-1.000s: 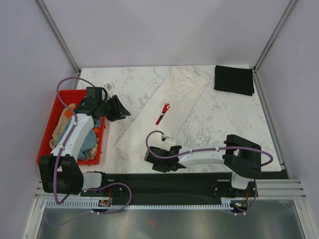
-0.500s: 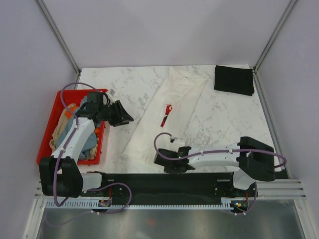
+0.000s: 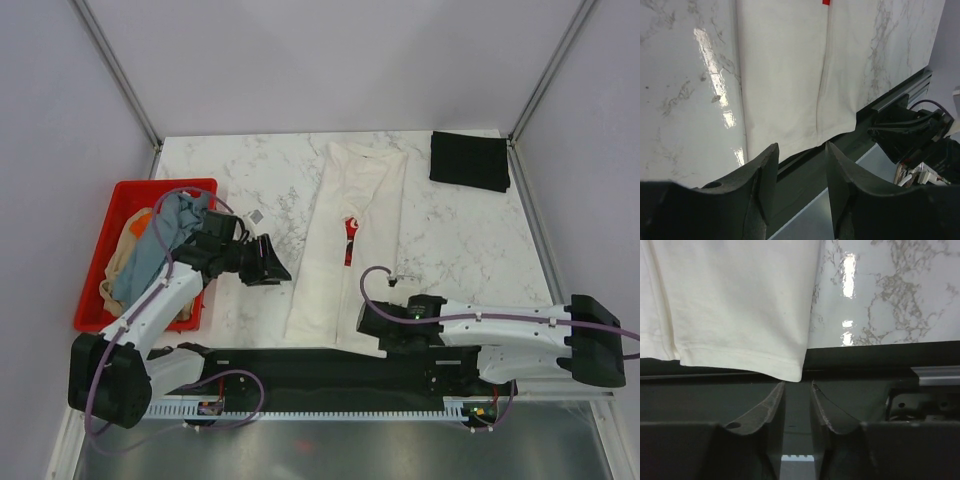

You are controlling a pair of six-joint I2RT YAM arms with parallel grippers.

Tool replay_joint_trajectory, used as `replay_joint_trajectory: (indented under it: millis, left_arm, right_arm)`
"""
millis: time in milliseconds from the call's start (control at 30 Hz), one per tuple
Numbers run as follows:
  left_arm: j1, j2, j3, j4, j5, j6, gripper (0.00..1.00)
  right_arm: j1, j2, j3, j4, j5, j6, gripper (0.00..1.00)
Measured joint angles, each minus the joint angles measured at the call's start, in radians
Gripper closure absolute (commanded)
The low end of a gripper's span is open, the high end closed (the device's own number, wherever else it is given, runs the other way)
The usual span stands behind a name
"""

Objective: Fold and stack the t-shirts
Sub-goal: Fold the tshirt

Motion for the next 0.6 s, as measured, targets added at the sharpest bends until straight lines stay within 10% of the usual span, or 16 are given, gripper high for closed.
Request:
replay_joint_trajectory:
  millis: [300, 600]
  left_arm:
    - [-0.087, 0.019, -0.108, 0.063, -0.058, -0.051, 0.49]
    - [-0.089, 0.075, -0.131, 0.105, -0.098, -0.053, 0.49]
  right_arm:
    - [-0.465, 0.096, 0.414, 0.053, -0.020, -0.462, 0.56]
    - [-0.837, 0.699, 1.048, 0.307, -0.220, -0.930, 0.61]
